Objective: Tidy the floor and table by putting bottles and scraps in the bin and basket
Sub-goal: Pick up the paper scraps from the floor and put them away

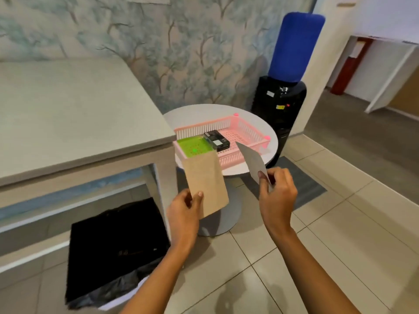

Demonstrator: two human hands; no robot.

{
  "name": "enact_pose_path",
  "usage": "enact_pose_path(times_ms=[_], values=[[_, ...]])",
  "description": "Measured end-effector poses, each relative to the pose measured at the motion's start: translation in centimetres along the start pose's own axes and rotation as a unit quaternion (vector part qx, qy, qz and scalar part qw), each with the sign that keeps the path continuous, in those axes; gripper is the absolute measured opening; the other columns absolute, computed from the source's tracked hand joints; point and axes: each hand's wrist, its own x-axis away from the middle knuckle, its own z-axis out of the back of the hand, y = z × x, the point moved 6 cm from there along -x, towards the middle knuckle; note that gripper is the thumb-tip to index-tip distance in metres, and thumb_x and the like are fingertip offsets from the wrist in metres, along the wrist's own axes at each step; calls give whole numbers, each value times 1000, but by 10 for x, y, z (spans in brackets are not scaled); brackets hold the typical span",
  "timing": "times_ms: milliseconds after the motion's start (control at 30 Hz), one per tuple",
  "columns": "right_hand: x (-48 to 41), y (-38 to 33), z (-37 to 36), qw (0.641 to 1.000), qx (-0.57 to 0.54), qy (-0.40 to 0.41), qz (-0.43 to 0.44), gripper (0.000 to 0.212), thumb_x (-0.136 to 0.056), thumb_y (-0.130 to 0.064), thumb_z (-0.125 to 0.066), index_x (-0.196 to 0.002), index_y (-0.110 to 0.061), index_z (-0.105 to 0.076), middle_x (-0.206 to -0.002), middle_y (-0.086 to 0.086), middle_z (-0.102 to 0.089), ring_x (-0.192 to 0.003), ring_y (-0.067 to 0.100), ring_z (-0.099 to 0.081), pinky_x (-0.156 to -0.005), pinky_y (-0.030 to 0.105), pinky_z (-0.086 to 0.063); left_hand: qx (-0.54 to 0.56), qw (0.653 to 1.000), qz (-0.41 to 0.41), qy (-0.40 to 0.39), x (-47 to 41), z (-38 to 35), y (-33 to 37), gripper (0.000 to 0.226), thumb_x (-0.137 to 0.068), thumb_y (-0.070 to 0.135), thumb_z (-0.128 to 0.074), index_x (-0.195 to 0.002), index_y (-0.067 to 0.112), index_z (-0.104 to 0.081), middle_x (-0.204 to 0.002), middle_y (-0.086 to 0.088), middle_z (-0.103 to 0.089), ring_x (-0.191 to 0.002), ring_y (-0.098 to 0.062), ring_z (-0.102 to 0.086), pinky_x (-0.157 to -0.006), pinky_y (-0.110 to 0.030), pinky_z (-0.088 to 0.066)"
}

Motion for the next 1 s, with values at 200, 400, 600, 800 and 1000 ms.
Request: enact_pose_path(times_ms=[200,400,600,800,1000], values=[[-75,40,-56,999,41,13,-22,11,-91,-12,-65,-99,-5,-61,-99,8,-62,-89,5,-51,-61,0,-35,-9,999,7,-51,-88,-73,5,18,-89,28,-65,-94,13,-72,-79,8,-68,-69,-8,-61,-65,-29,-53],[-141,79,-99,996,69,28,-45,20,-96,-13,-53,-107,0,-63,-103,14,-63,-87,12,-54,-61,2,-28,16,997,60,-42,-159,-116,0,20,-88,29,-64,-76,14,-64,-67,8,-62,-70,-22,-63,-65,-36,-50],[-213,124,-161,997,50,-20,-48,24,-95,-10,-52,-110,7,-60,-111,21,-56,-96,26,-55,-77,33,-53,8,995,98,-5,-233,-162,-14,32,-88,29,-64,-74,0,-63,-70,-12,-67,-69,-31,-61,-60,-34,-45],[-281,180,-243,992,46,-101,-62,25,-96,0,-48,-116,5,-62,-108,20,-59,-95,27,-55,-74,12,-30,-21,989,139,38,-297,-215,-25,32,-87,26,-66,-74,-3,-65,-72,-21,-67,-72,-39,-62,-59,-36,-37],[-311,251,-337,941,27,-269,-202,21,-94,-5,-57,-112,-5,-67,-115,11,-68,-102,24,-63,-88,22,-44,-62,979,180,71,-334,-250,-35,24,-90,22,-63,-77,3,-70,-78,-20,-71,-72,-33,-66,-65,-36,-48]])
